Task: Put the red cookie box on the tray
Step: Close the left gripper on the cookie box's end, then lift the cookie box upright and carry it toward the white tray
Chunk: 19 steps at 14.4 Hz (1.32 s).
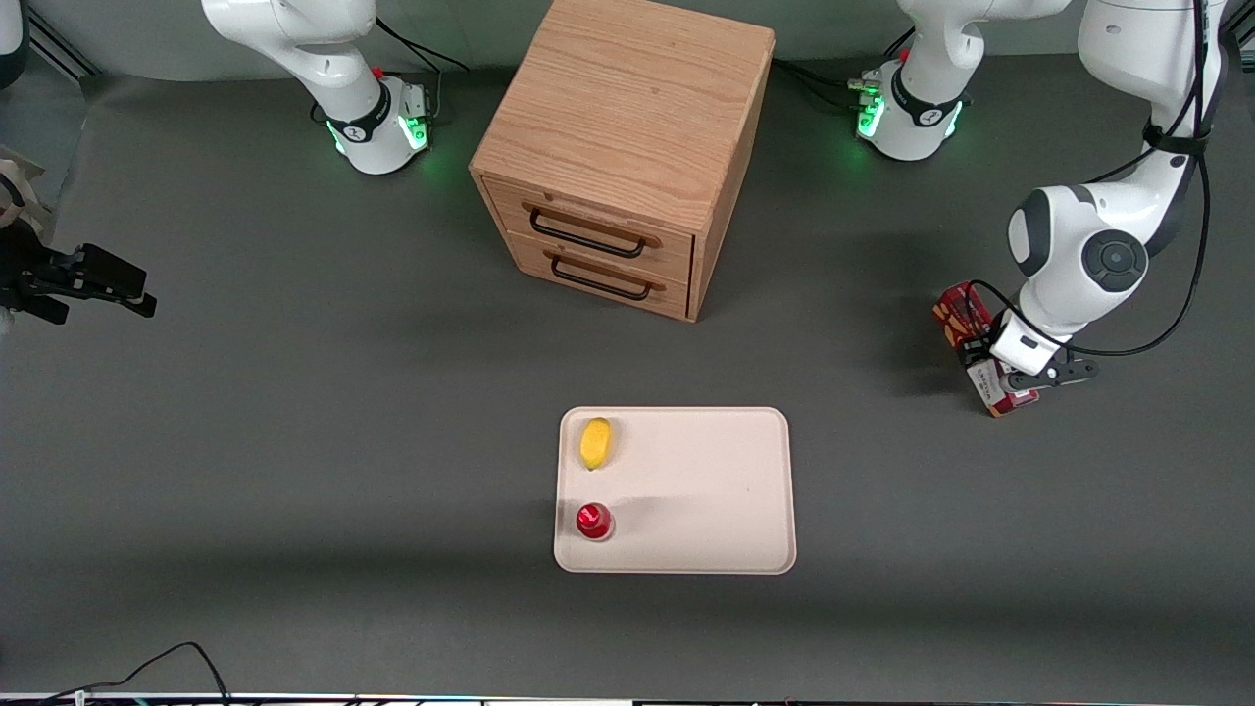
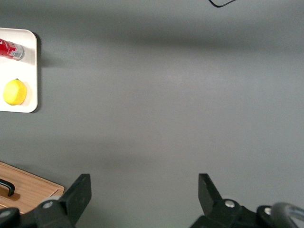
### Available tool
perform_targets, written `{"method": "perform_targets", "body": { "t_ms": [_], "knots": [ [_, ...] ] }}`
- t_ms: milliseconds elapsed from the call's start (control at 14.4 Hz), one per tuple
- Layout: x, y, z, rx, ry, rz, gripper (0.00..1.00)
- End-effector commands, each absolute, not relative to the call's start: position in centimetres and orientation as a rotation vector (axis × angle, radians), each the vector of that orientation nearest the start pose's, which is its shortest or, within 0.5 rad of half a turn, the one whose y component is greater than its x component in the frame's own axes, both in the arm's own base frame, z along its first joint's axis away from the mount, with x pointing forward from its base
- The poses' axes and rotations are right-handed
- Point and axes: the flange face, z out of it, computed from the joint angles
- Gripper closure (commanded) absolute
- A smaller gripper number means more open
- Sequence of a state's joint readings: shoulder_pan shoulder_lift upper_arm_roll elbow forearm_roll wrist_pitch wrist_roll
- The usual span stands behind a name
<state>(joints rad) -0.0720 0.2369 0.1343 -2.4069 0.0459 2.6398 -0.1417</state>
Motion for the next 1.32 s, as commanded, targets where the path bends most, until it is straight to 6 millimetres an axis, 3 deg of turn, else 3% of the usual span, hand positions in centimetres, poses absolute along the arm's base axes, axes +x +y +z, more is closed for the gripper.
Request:
{"method": "perform_targets", "body": {
  "t_ms": [0, 208, 346, 485, 900, 1108, 1246],
  "knots": [
    [49.4, 3.3, 22.5, -3.089, -0.235, -0.016, 1.0],
    [49.6, 3.1, 24.6, -3.093, -0.234, -0.013, 1.0],
    [50.4, 2.3, 27.9, -3.1, -0.213, -0.001, 1.0],
    [51.2, 2.0, 32.5, -3.106, -0.167, 0.024, 1.0],
    [54.3, 1.5, 49.5, -3.083, -0.17, 0.283, 1.0],
    [54.4, 0.6, 55.3, -3.076, -0.155, 0.341, 1.0],
    [54.8, -1.3, 56.5, -3.091, -0.136, 0.336, 1.0]
  ]
}}
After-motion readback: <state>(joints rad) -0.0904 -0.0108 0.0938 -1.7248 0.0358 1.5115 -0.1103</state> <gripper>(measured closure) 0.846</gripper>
